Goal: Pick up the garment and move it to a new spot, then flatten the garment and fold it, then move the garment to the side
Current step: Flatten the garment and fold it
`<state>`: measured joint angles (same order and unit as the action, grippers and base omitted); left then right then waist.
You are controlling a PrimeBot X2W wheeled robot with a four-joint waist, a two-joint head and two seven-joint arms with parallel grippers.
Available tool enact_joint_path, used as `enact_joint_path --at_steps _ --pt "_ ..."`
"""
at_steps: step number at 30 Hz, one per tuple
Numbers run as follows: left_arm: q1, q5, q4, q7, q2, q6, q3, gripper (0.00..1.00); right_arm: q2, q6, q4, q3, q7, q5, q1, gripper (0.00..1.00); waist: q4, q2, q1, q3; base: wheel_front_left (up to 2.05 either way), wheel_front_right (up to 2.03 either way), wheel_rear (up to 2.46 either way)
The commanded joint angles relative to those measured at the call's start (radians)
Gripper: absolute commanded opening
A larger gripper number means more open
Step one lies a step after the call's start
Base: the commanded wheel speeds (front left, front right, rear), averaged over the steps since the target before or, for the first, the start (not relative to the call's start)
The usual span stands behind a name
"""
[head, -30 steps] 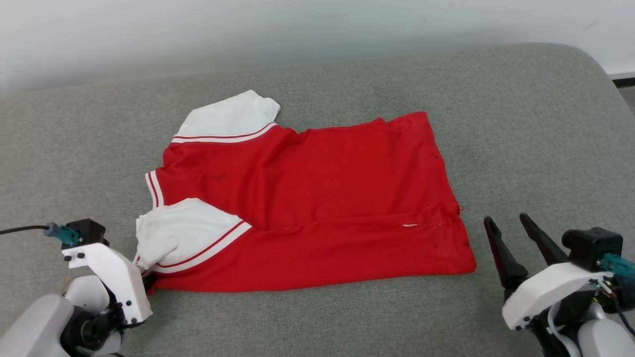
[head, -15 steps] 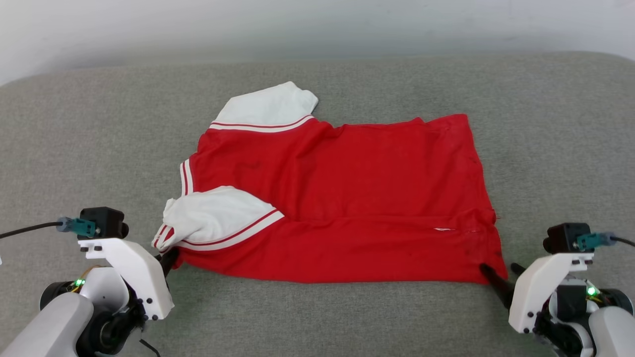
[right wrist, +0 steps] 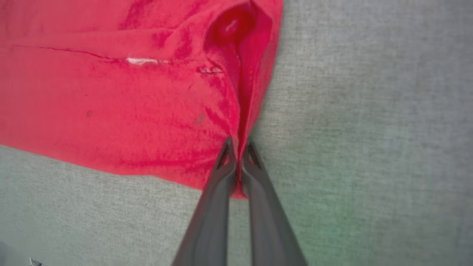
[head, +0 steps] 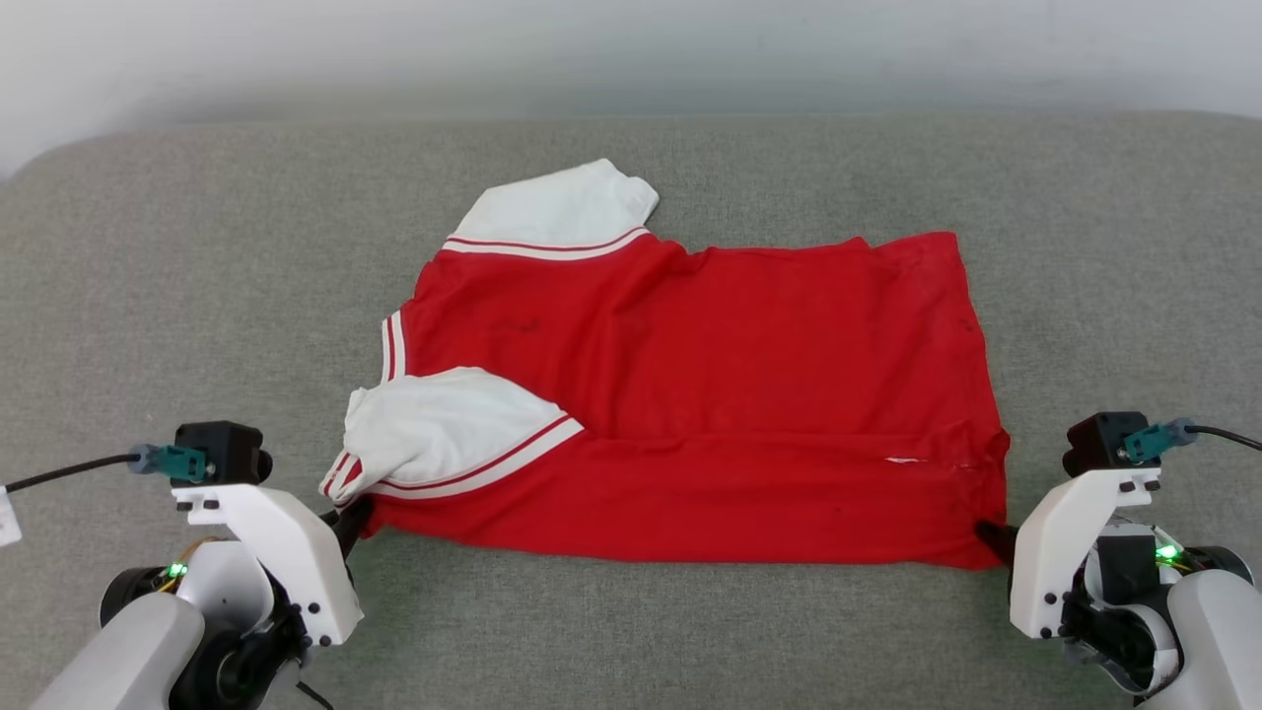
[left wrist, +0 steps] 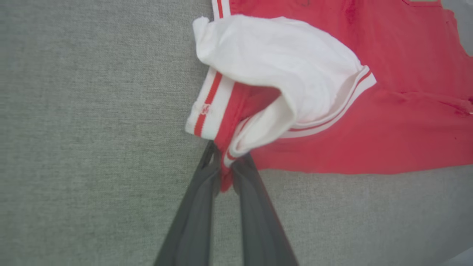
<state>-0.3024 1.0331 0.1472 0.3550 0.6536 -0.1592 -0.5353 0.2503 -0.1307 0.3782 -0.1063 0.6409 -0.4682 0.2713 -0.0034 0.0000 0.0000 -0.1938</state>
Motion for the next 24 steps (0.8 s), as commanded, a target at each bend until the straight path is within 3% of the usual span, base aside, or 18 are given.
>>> enact_joint_path --at_steps 1,17,18,19,20,21,24 --pt "0.017 0.003 0.003 -0.011 -0.001 -0.005 0.009 0.0 -0.007 0.0 0.005 -0.016 0.012 -0.003 -0.018 0.0 -0.007 0.0 0.0 0.019 0.0 0.0 0.0" --pt "0.204 0.053 -0.057 -0.028 0.009 -0.088 0.016 0.0 0.006 0.0 -0.157 0.036 0.079 -0.002 -0.181 0.0 -0.016 0.0 0.0 0.196 0.0 0.0 0.0" --pt "0.213 0.06 -0.053 -0.032 -0.003 -0.09 0.016 0.0 0.001 0.0 -0.156 0.04 0.08 0.0 -0.196 0.07 -0.016 0.0 0.0 0.196 0.0 0.0 0.0" --pt "0.222 0.062 -0.046 -0.03 -0.01 -0.086 0.008 0.0 -0.005 0.0 -0.153 0.043 0.079 0.0 -0.209 0.44 -0.017 0.0 0.0 0.196 0.0 0.0 0.0" --pt "0.226 0.066 -0.037 -0.038 -0.021 -0.084 0.009 0.29 -0.011 0.0 -0.147 0.047 0.072 0.001 -0.221 1.0 -0.018 0.0 0.0 0.195 0.0 0.0 0.0" --pt "0.225 0.069 -0.026 -0.05 -0.032 -0.084 0.013 1.0 -0.013 0.0 -0.143 0.048 0.061 0.004 -0.231 1.0 -0.018 0.0 0.0 0.193 0.0 0.0 0.0" --pt "0.211 0.064 0.008 -0.079 -0.057 -0.078 0.016 1.0 -0.024 0.0 -0.15 0.049 -0.006 0.006 -0.244 1.0 -0.023 0.0 0.0 0.19 0.0 0.0 0.0"
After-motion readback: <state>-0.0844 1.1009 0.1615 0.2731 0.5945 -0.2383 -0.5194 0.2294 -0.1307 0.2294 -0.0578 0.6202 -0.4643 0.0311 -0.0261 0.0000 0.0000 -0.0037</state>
